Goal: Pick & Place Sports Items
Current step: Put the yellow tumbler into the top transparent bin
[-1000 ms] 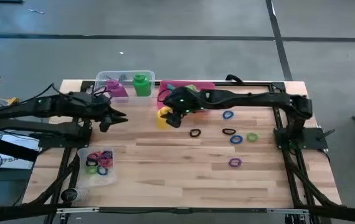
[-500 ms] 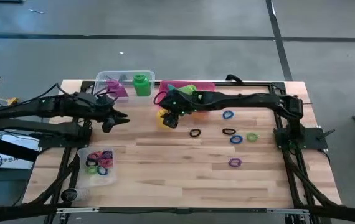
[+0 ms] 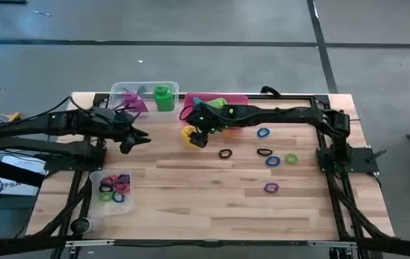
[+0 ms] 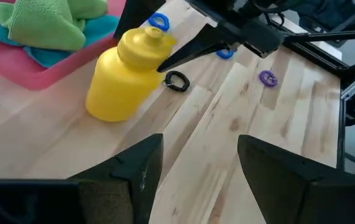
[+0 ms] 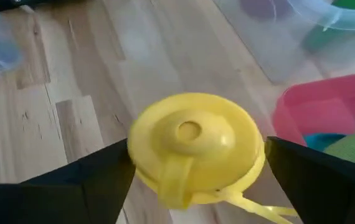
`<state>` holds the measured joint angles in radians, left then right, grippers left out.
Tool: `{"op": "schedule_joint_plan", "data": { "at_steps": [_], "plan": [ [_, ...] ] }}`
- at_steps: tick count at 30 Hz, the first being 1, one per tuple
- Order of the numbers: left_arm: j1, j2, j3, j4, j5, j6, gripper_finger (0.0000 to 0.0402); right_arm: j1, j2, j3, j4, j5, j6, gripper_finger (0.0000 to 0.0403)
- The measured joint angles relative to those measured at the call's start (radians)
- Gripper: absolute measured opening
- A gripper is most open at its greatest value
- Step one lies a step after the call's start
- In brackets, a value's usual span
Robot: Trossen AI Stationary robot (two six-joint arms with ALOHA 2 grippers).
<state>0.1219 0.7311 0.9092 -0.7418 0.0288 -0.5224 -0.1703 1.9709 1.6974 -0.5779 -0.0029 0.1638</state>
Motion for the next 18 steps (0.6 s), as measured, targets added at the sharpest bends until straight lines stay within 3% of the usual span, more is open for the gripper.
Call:
{"op": "schedule_joint_plan", "data": {
  "at_steps": [6, 18],
  "plan": [
    [0.0, 0.019, 0.0, 0.0, -0.005, 0.01, 0.0169, 0.0, -0.009, 0.0, -0.012, 0.001, 0.0, 0.0292],
    [0.0, 0.096, 0.0, 0.074, -0.063, 0.324, 0.0177, -0.018, -0.106, 0.001, -0.072, 0.0, 0.04, 0.0294]
  ]
}}
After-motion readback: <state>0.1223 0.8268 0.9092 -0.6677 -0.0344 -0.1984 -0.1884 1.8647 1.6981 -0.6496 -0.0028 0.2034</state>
